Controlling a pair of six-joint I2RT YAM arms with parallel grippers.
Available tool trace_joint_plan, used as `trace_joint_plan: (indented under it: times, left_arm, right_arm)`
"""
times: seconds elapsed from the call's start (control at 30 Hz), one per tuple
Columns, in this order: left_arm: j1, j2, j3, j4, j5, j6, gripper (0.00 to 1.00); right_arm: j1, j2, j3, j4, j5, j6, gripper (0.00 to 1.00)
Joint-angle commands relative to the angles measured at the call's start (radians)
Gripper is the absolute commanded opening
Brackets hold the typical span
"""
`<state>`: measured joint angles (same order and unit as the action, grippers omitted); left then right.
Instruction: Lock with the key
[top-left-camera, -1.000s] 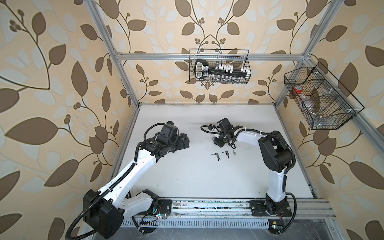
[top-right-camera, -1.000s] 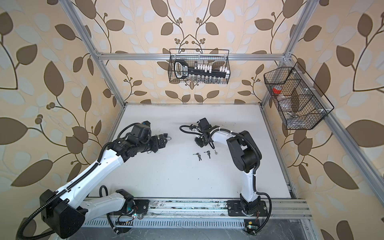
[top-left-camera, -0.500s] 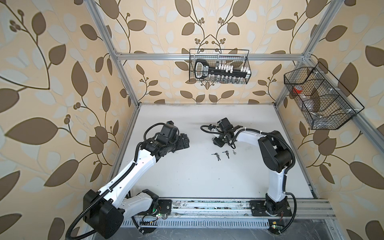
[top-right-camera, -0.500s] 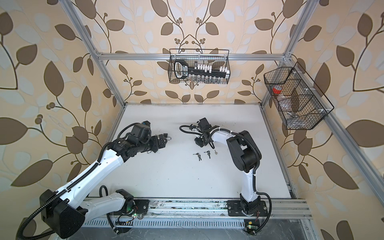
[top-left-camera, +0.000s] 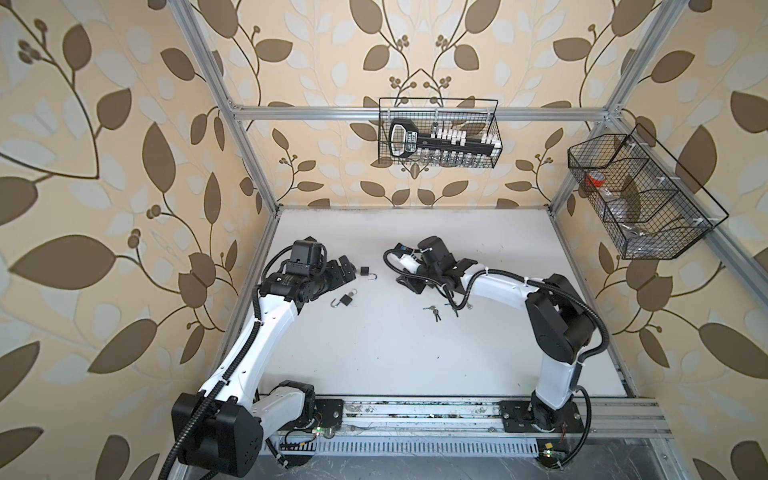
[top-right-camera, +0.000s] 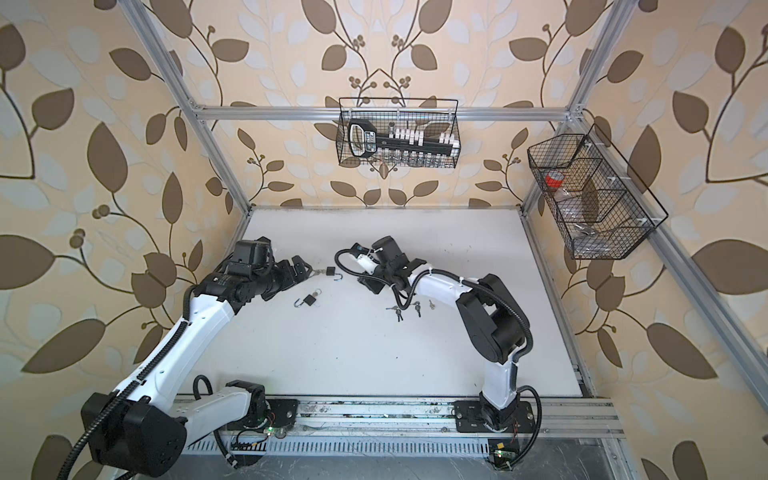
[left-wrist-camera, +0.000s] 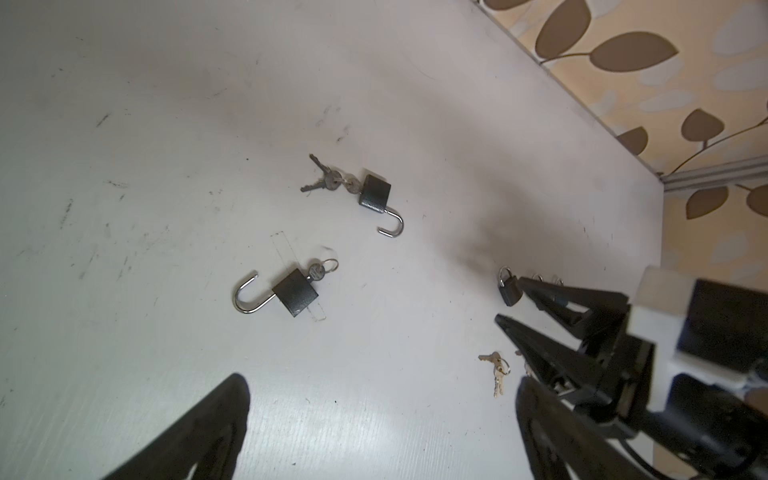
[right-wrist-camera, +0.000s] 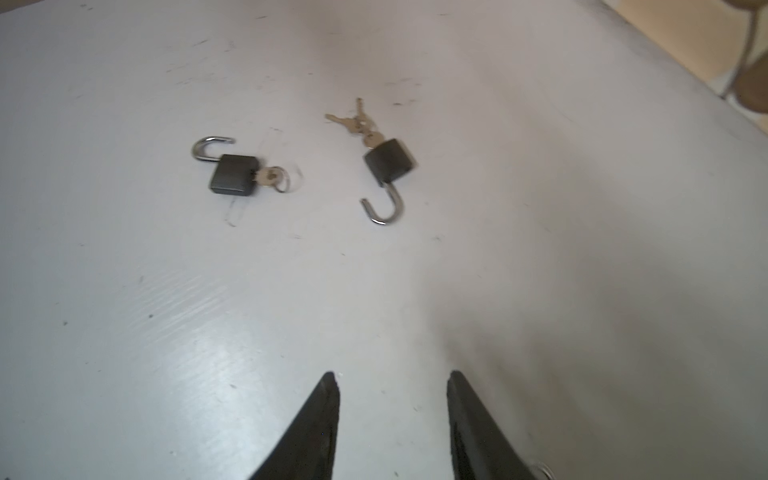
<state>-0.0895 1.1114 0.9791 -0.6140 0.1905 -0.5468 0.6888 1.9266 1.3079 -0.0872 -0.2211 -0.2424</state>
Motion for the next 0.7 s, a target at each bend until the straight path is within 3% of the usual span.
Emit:
trace_joint_plan:
  times: [0.0,0.13,0.27,0.43,0.67]
  left_arm:
    - [0.089,-0.056,-0.016,0.014,0.11,0.015,0.99]
    - [0.181,-0.084,-0.026,-0.007,0.143,0.018,0.99]
    - [0.247,-0.095,-0.03,-0.026,0.152,0.019,0.99]
    - [0.284,-0.117,-0.01,-0.062,0.159,0.039,0.99]
    - [0.299,-0.191,0.02,-0.097,0.153,0.067,0.99]
  right_arm:
    - [0.057,0.093,0.092,-0.023,-0.09,-0.07,0.44]
    - [0.105,0.204,0.237,-0.076,-0.101,-0.045,0.43]
    - [0.192,0.304,0.367,-0.086,0.026,0.061,0.44]
    - [0.237,0.375,0.452,-0.057,-0.085,0.034,0.43]
    - [0.225,0.568,0.748,-0.222,-0.226,0.041,0.48]
